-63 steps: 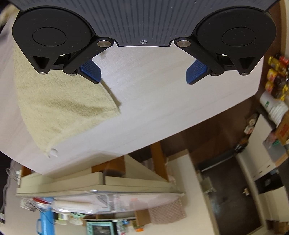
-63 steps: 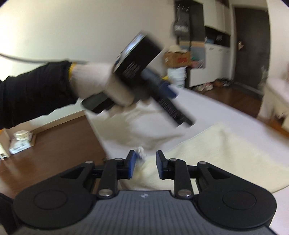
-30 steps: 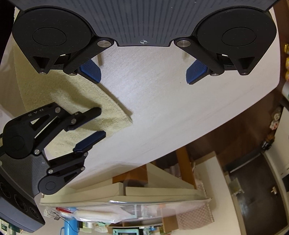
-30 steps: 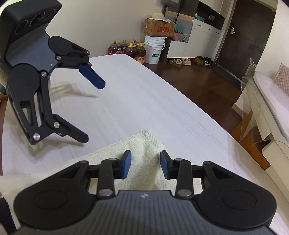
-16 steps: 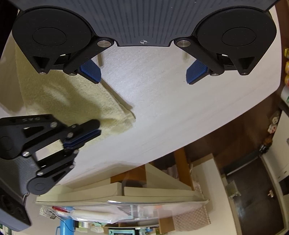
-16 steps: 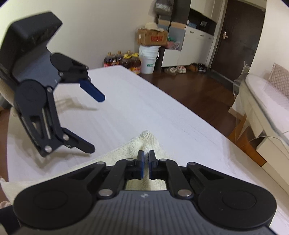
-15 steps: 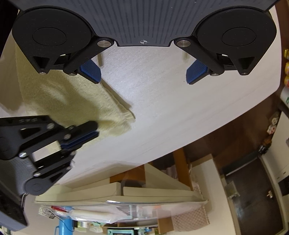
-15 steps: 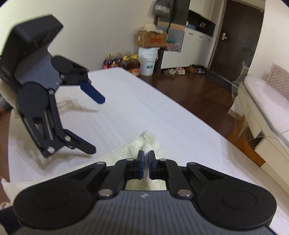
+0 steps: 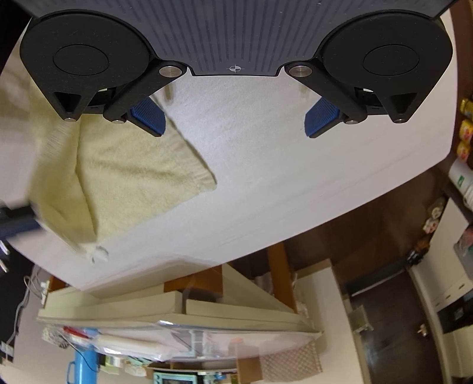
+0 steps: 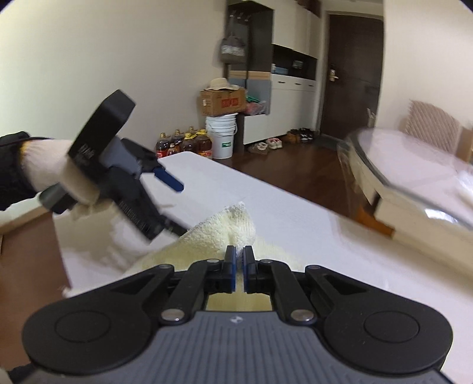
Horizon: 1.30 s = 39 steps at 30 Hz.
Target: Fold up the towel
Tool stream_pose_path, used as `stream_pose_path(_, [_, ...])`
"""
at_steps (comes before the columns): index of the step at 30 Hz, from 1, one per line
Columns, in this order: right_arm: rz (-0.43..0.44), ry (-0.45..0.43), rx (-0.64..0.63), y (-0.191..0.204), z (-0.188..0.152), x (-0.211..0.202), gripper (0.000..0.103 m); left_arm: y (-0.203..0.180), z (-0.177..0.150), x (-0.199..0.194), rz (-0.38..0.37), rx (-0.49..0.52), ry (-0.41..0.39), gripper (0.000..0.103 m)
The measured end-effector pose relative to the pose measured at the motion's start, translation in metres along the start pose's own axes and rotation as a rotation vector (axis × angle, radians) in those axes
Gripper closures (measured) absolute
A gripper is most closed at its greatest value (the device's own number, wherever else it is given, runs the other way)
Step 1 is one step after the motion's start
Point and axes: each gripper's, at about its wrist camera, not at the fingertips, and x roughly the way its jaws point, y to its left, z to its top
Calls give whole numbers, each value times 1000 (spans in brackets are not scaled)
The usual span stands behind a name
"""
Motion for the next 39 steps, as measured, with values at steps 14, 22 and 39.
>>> stream_pose_path(14, [-30,123,-317,15,-33,-31,62,-47,6,21,26,154,22,0])
stream_pose_path(22, [139,230,-678,34,-10,-11,54,-46,7,23,23,135,37,0])
stream_pose_path(39, [371,420,-742,30,-1,12,62,-46,6,23,24,137,31,0])
